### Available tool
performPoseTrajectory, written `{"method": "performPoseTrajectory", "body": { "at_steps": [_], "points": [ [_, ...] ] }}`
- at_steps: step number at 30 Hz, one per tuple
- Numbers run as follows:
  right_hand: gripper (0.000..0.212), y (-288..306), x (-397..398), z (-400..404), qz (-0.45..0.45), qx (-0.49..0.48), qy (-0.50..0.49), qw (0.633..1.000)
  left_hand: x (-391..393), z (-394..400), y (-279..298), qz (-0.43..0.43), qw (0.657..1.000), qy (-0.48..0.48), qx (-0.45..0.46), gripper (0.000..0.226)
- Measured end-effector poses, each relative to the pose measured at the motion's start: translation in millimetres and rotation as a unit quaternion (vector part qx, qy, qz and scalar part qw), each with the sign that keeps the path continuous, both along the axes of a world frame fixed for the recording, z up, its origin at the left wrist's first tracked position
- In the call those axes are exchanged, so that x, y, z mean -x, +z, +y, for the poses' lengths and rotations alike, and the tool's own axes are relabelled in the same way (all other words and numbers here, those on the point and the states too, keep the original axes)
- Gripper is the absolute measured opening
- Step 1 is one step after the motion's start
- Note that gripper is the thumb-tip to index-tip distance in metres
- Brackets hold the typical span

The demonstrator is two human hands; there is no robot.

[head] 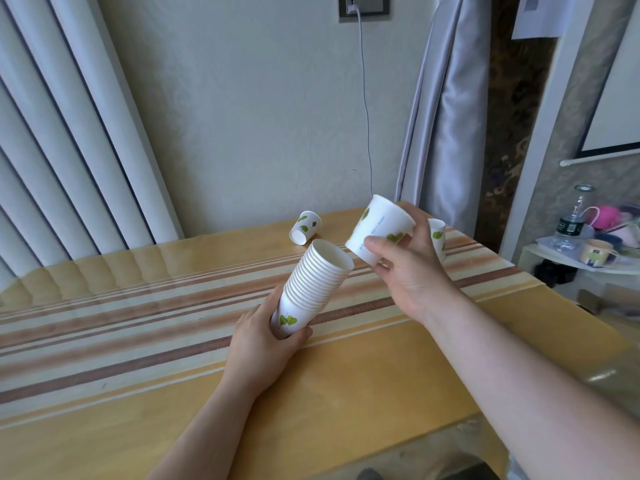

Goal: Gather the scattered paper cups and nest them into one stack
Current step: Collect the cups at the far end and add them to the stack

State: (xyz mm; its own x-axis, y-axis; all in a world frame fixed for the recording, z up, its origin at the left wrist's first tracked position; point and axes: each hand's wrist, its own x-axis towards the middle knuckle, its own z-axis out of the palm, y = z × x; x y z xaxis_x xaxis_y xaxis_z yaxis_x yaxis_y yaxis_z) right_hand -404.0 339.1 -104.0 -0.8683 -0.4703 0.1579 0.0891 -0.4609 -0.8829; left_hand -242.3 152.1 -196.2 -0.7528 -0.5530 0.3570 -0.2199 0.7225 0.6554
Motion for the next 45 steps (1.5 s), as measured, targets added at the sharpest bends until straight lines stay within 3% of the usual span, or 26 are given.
{"method": "performPoseTrajectory", "body": {
  "at_steps": [4, 7, 9, 12, 14, 16, 19, 21, 26, 31, 34, 36, 38, 40, 43, 45],
  "points": [
    [0.102, 2, -10, -17, 0.063, -0.066, 0.02, 0.996, 0, 1, 1, 0.001, 1.0, 0.0, 0.006, 0.085],
    [0.086, -7, -15, -23, 0.107, -0.109, 0.02, 0.988, -1, 2, 2, 0.001, 1.0, 0.0, 0.01, 0.086],
    [0.088, -14, -13, -21, 0.106, -0.117, 0.039, 0.987, -1, 3, 3, -0.002, 1.0, 0.0, 0.011, 0.084],
    [0.086, -22, -4, -5, 0.116, -0.133, 0.076, 0.981, -2, 0, 2, -0.001, 1.0, 0.01, -0.013, 0.071],
    [0.079, -30, 12, 8, 0.158, -0.197, 0.047, 0.966, 0, -6, 2, -0.014, 0.998, 0.022, -0.057, 0.061],
    [0.075, -44, 33, 22, 0.235, -0.337, -0.008, 0.912, 8, -11, 3, -0.028, 0.995, 0.02, -0.093, 0.055],
    [0.065, -73, 59, 34, 0.364, -0.528, -0.036, 0.767, 32, -9, 11, -0.034, 0.994, 0.016, -0.103, 0.049],
    [0.046, -87, 68, 35, 0.384, -0.556, -0.045, 0.736, 56, -3, 18, -0.031, 0.993, 0.011, -0.111, 0.043],
    [0.024, -98, 75, 30, 0.403, -0.548, -0.07, 0.729, 123, 12, 29, -0.032, 0.993, -0.01, -0.117, 0.058],
    [0.019, -99, 82, 31, 0.347, -0.507, -0.069, 0.786, 154, 14, 14, -0.014, 0.994, 0.001, -0.106, 0.058],
    [0.024, -84, 93, 29, 0.241, -0.486, -0.034, 0.839, 158, 5, 6, 0.007, 0.993, 0.008, -0.12, 0.056],
    [0.019, -66, 115, 27, 0.196, -0.452, -0.071, 0.868, 158, 0, 3, 0.009, 0.992, 0.001, -0.127, 0.056],
    [0.022, -49, 145, 23, 0.266, -0.459, -0.199, 0.824, 157, 0, 2, 0.008, 0.992, -0.011, -0.123, 0.058],
    [0.045, -41, 173, 18, 0.341, -0.493, -0.286, 0.747, 156, 0, 1, 0.009, 0.993, -0.021, -0.112, 0.062],
    [0.083, -40, 202, 10, 0.309, -0.643, -0.207, 0.67, 156, 0, 0, 0.009, 0.994, -0.028, -0.106, 0.063],
    [0.074, -50, 210, 7, 0.296, -0.682, -0.183, 0.644, 156, 1, 0, 0.007, 0.994, -0.03, -0.106, 0.065]
  ]
}}
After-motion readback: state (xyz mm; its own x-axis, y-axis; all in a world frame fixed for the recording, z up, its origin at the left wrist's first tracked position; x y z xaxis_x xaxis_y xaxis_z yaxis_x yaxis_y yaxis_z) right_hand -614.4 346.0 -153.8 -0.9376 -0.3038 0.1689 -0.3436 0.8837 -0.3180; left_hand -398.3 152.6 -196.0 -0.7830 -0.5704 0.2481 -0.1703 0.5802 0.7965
